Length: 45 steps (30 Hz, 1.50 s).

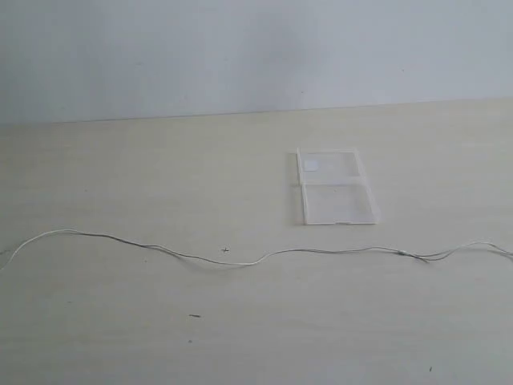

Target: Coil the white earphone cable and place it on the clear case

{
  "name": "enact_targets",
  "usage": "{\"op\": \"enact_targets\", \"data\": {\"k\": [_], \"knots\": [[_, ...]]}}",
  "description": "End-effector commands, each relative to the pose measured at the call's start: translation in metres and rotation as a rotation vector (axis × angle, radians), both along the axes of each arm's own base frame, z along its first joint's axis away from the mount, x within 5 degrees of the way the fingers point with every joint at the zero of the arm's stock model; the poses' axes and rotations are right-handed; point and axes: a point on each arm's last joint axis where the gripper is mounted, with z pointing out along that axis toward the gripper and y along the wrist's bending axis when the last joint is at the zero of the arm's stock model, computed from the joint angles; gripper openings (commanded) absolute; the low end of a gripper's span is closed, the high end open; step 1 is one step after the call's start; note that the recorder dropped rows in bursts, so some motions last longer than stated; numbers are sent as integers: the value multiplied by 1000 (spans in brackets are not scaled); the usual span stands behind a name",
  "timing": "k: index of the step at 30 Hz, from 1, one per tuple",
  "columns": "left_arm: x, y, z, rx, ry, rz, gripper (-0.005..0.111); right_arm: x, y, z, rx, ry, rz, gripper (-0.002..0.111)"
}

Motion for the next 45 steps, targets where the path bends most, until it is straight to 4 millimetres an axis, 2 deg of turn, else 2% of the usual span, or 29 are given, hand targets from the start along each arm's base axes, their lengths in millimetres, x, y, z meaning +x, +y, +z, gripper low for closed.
{"op": "enact_targets", "data": {"k": [1, 5, 8, 9, 10, 13, 17, 21, 24, 28, 30, 35, 38, 40, 42, 44, 45], "knots": [[0, 0, 0, -15, -11, 3, 0, -5, -1, 24, 7, -238, -13, 0], [0, 0, 0, -15, -11, 3, 0, -7, -1, 60, -59, -199, -20, 0], [0, 0, 0, -15, -11, 3, 0, 2, 0, 101, -75, -137, -17, 0], [0, 0, 0, -15, -11, 3, 0, 11, 1, 111, -77, -88, -14, 0], [0, 0, 0, -15, -11, 3, 0, 19, 2, 130, -67, -59, -11, 0], [0, 0, 0, -15, -11, 3, 0, 55, 6, 161, -69, 82, -5, 0], [0, 0, 0, -15, -11, 3, 0, 95, 11, 199, -68, 70, -5, 0], [0, 0, 0, -15, -11, 3, 0, 127, 14, 223, -59, -4, -9, 0], [0, 0, 0, -15, -11, 3, 0, 145, 17, 230, -43, -42, -7, 0], [0, 0, 0, -15, -11, 3, 0, 160, 19, 225, 69, -14, 2, 0], [0, 0, 0, -15, -11, 3, 0, 168, 20, 215, 125, 66, 10, 0], [0, 0, 0, -15, -11, 3, 0, 201, 31, 166, 277, 423, 41, 0], [0, 0, 0, -15, -11, 3, 0, 223, 41, 133, 200, 601, 107, 0], [0, 0, 0, -15, -11, 3, 0, 235, 52, 115, 70, 699, 246, 0], [0, 0, 0, -15, -11, 3, 0, 244, 68, 96, -80, 794, 491, 0], [0, 0, 0, -15, -11, 3, 0, 250, 85, 87, -163, 842, 748, 0], [0, 0, 0, -15, -11, 3, 0, 252, 93, 84, -180, 863, 821, 0]]}}
